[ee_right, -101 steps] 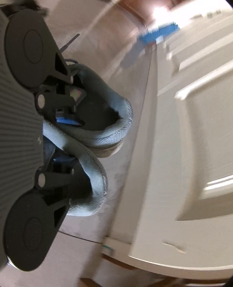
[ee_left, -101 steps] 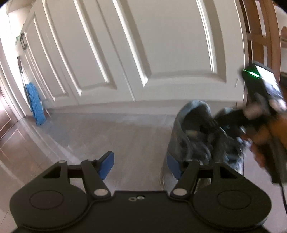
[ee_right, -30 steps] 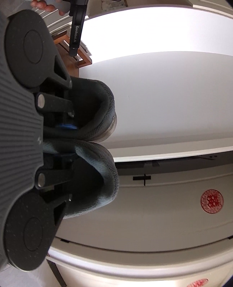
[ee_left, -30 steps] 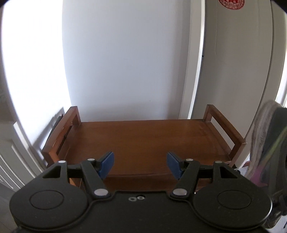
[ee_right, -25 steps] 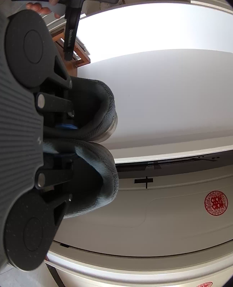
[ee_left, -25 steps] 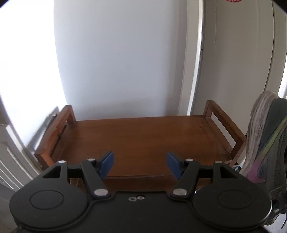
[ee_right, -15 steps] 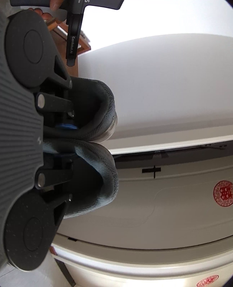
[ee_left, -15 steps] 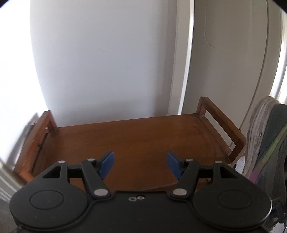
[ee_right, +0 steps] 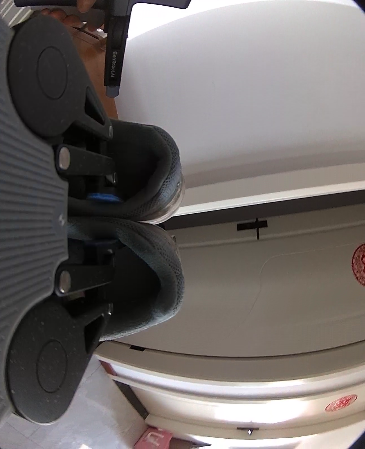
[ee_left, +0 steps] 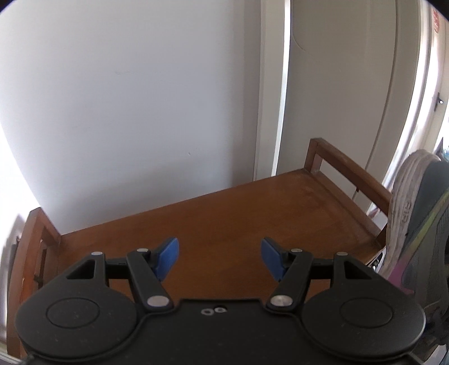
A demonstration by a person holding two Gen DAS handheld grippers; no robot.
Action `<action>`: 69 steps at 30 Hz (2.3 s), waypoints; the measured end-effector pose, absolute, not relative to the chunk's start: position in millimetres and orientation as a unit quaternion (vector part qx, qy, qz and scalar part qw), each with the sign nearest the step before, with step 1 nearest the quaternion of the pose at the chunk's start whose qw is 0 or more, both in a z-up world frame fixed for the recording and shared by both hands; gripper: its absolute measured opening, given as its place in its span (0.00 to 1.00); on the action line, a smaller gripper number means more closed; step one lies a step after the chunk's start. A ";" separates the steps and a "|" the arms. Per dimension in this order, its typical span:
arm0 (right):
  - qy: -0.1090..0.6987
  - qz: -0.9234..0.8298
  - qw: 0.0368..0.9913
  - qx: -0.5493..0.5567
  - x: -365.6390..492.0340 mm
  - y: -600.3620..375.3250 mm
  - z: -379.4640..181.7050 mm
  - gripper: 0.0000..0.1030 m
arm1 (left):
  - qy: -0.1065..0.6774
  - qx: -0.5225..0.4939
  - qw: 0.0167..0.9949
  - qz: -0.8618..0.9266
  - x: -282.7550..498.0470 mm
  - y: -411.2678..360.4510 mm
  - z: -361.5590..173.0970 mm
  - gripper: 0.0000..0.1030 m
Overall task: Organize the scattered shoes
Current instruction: 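Lower the grey-blue sneakers onto the wooden bench with the right tool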
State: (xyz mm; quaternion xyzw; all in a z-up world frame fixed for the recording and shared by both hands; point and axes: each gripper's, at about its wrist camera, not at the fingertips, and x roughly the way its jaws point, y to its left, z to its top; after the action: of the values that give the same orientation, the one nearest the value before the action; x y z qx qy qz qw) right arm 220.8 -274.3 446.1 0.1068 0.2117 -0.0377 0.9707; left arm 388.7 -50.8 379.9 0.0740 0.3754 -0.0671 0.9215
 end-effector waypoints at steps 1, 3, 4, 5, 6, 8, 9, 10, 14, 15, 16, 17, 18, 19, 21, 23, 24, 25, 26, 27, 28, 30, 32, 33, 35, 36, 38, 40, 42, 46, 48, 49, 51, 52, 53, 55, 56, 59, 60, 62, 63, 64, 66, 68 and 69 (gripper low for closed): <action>0.215 -0.039 0.970 0.108 224.9 -271.7 444.2 0.27 | 0.380 0.073 0.919 -0.069 392.6 -51.2 376.4 0.63; 0.223 -0.037 0.968 0.105 235.2 -268.4 439.5 0.27 | 0.387 0.074 0.917 -0.069 398.3 -52.8 370.3 0.63; 0.227 -0.036 0.968 0.104 240.5 -267.0 437.1 0.27 | 0.389 0.075 0.915 -0.068 401.2 -54.1 367.9 0.63; 0.229 -0.033 0.967 0.102 245.5 -266.6 434.7 0.27 | 0.395 0.079 0.913 -0.066 405.4 -55.9 363.8 0.63; 0.232 -0.030 0.967 0.101 249.7 -266.5 432.6 0.27 | 0.398 0.079 0.912 -0.063 408.8 -57.0 361.1 0.63; 0.241 -0.016 0.966 0.096 264.6 -266.8 425.4 0.27 | 0.403 0.079 0.910 -0.053 415.2 -58.7 357.6 0.63; 0.243 -0.011 0.965 0.094 269.2 -267.4 423.1 0.27 | 0.405 0.079 0.910 -0.047 418.0 -59.2 356.5 0.63; 0.248 0.000 0.964 0.092 277.9 -268.5 418.9 0.27 | 0.405 0.079 0.910 -0.044 419.7 -59.2 356.3 0.63; 0.263 0.037 0.960 0.087 309.2 -273.4 405.1 0.27 | 0.411 0.075 0.908 -0.009 436.0 -62.4 356.5 0.63; 0.266 0.047 0.959 0.083 316.6 -274.0 401.5 0.27 | 0.411 0.074 0.908 -0.003 439.2 -63.3 356.9 0.63; 0.268 0.056 0.958 0.080 323.9 -274.5 397.9 0.27 | 0.411 0.073 0.909 0.001 442.0 -64.5 356.7 0.63; 0.271 0.064 0.957 0.077 330.5 -274.9 394.3 0.27 | 0.410 0.072 0.909 0.008 444.9 -65.7 357.5 0.63; 0.274 0.072 0.956 0.075 337.3 -275.1 390.6 0.27 | 0.409 0.070 0.910 0.015 447.6 -66.8 358.2 0.63; 0.277 0.079 0.955 0.073 344.4 -275.3 386.9 0.27 | 0.410 0.070 0.909 0.020 449.0 -67.8 357.8 0.63; 0.281 0.090 0.953 0.073 356.8 -276.3 381.2 0.27 | 0.413 0.068 0.908 0.036 453.8 -68.8 356.8 0.63; 0.289 0.106 0.949 0.072 374.3 -276.1 374.9 0.27 | 0.417 0.063 0.905 0.050 457.7 -68.5 355.1 0.63; 0.291 0.110 0.948 0.072 378.6 -275.8 373.0 0.27 | 0.419 0.062 0.904 0.056 459.2 -68.1 354.5 0.63; 0.296 0.118 0.945 0.072 386.3 -274.8 369.8 0.27 | 0.420 0.060 0.904 0.061 460.1 -67.7 354.3 0.63; 0.301 0.125 0.943 0.072 393.2 -273.9 366.8 0.27 | 0.422 0.057 0.902 0.069 462.2 -67.5 353.4 0.63; 0.303 0.128 0.942 0.071 397.0 -273.5 364.9 0.27 | 0.424 0.055 0.901 0.073 463.6 -67.4 352.7 0.63; 0.308 0.135 0.939 0.071 403.9 -272.4 361.3 0.27 | 0.424 0.054 0.901 0.076 464.7 -67.5 352.4 0.63; 0.315 0.141 0.936 0.069 411.9 -270.9 356.9 0.27 | 0.426 0.051 0.899 0.084 468.2 -68.6 350.7 0.63; 0.325 0.148 0.932 0.067 423.1 -268.4 350.9 0.27 | 0.430 0.048 0.897 0.090 471.5 -69.9 348.7 0.63; 0.329 0.149 0.930 0.067 426.5 -267.9 348.8 0.27 | 0.431 0.046 0.896 0.093 473.5 -70.9 347.3 0.63; 0.345 0.151 0.924 0.070 440.2 -265.3 341.0 0.27 | 0.434 0.044 0.895 0.096 476.0 -73.6 344.7 0.63; 0.352 0.152 0.921 0.070 446.8 -263.6 337.4 0.27 | 0.435 0.044 0.894 0.098 476.5 -74.3 344.2 0.63; 0.361 0.152 0.918 0.069 458.0 -260.0 330.9 0.27 | 0.438 0.042 0.892 0.101 476.0 -74.3 344.7 0.63; 0.366 0.153 0.916 0.063 468.9 -255.4 325.6 0.27 | 0.439 0.040 0.892 0.104 474.6 -74.4 346.3 0.63; 0.369 0.155 0.914 0.063 477.2 -252.3 322.0 0.27 | 0.441 0.038 0.890 0.109 475.4 -75.9 345.2 0.63; 0.388 0.154 0.907 0.057 496.8 -241.1 310.7 0.27 | 0.443 0.032 0.888 0.116 476.6 -77.8 342.7 0.63; 0.397 0.153 0.903 0.057 502.5 -237.0 305.3 0.27 | 0.443 0.032 0.888 0.121 477.6 -78.5 342.8 0.63; 0.401 0.152 0.901 0.058 505.1 -235.0 302.7 0.27 | 0.444 0.031 0.887 0.122 478.2 -78.4 342.5 0.63; 0.406 0.151 0.899 0.060 507.1 -232.1 298.1 0.27 | 0.445 0.027 0.886 0.126 479.5 -78.3 342.5 0.63; 0.409 0.150 0.898 0.061 507.9 -230.7 295.9 0.27 | 0.445 0.026 0.886 0.127 479.8 -78.8 342.3 0.63; 0.410 0.149 0.898 0.061 508.0 -229.1 293.8 0.27 | 0.445 0.025 0.886 0.127 480.1 -79.3 342.2 0.63; 0.408 0.153 0.898 0.057 507.0 -225.4 291.5 0.27 | 0.446 0.025 0.886 0.128 480.8 -80.3 341.4 0.63; 0.408 0.154 0.898 0.055 506.7 -223.4 290.3 0.27 | 0.447 0.025 0.885 0.127 481.3 -81.9 340.8 0.63; 0.409 0.158 0.898 0.050 506.9 -217.3 287.1 0.27 | 0.447 0.026 0.886 0.122 482.3 -85.9 338.9 0.63; 0.409 0.158 0.897 0.050 507.0 -215.5 286.1 0.27 | 0.447 0.027 0.886 0.119 482.7 -87.8 338.6 0.63; 0.411 0.157 0.897 0.050 506.5 -212.5 283.6 0.28 | 0.447 0.028 0.887 0.113 483.1 -92.9 338.6 0.63; 0.413 0.157 0.896 0.047 505.2 -210.2 282.4 0.29 | 0.447 0.029 0.887 0.110 483.1 -95.7 338.9 0.63; 0.414 0.157 0.895 0.045 503.0 -208.1 282.0 0.30 | 0.447 0.029 0.887 0.109 483.1 -96.7 338.9 0.63; 0.413 0.156 0.896 0.038 497.0 -204.4 281.5 0.31 | 0.446 0.031 0.889 0.103 482.9 -100.5 339.6 0.63; 0.409 0.156 0.898 0.039 490.1 -203.3 282.1 0.32 | 0.446 0.034 0.889 0.100 482.1 -102.6 340.4 0.63; 0.408 0.155 0.899 0.040 487.3 -203.3 282.0 0.33 | 0.446 0.034 0.889 0.100 481.9 -102.7 340.7 0.63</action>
State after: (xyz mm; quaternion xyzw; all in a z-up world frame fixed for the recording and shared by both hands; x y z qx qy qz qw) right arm 487.3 -203.3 282.0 0.0402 0.4079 0.1550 0.8989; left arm 481.9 -102.7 340.7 0.0340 0.4458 0.1003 0.8889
